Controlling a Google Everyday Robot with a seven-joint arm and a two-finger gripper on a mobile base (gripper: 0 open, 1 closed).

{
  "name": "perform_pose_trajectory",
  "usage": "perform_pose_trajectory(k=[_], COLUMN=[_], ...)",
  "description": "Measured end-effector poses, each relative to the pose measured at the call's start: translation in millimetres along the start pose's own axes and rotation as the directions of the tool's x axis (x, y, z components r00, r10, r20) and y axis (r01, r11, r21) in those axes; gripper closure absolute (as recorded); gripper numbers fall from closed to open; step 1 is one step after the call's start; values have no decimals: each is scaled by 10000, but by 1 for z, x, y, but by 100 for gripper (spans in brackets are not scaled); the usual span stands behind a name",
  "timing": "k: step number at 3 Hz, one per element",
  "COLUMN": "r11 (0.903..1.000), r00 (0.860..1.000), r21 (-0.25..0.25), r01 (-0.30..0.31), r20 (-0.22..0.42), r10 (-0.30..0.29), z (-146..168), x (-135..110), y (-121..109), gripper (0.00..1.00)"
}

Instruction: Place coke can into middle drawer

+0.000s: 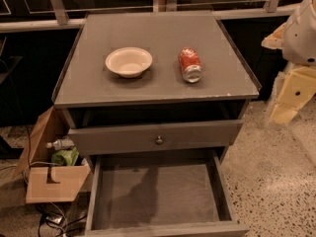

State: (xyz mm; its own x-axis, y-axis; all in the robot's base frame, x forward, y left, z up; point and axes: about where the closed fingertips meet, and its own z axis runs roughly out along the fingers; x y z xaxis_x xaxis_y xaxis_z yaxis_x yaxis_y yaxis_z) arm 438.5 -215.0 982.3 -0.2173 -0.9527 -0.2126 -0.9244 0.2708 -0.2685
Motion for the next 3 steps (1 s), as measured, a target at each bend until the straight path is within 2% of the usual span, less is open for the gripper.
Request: perform_pose_trajectory(k=[1, 2, 3], r11=[10000, 9994, 9993], r00=[10000, 9999, 9999], r21=[1, 352, 357], r01=[0, -72, -71], r20=[0, 74, 76], r10=[0, 69, 68], z=[0, 2, 2], x=[0, -26, -26], y=[0, -2, -2], gripper=[0, 0, 0])
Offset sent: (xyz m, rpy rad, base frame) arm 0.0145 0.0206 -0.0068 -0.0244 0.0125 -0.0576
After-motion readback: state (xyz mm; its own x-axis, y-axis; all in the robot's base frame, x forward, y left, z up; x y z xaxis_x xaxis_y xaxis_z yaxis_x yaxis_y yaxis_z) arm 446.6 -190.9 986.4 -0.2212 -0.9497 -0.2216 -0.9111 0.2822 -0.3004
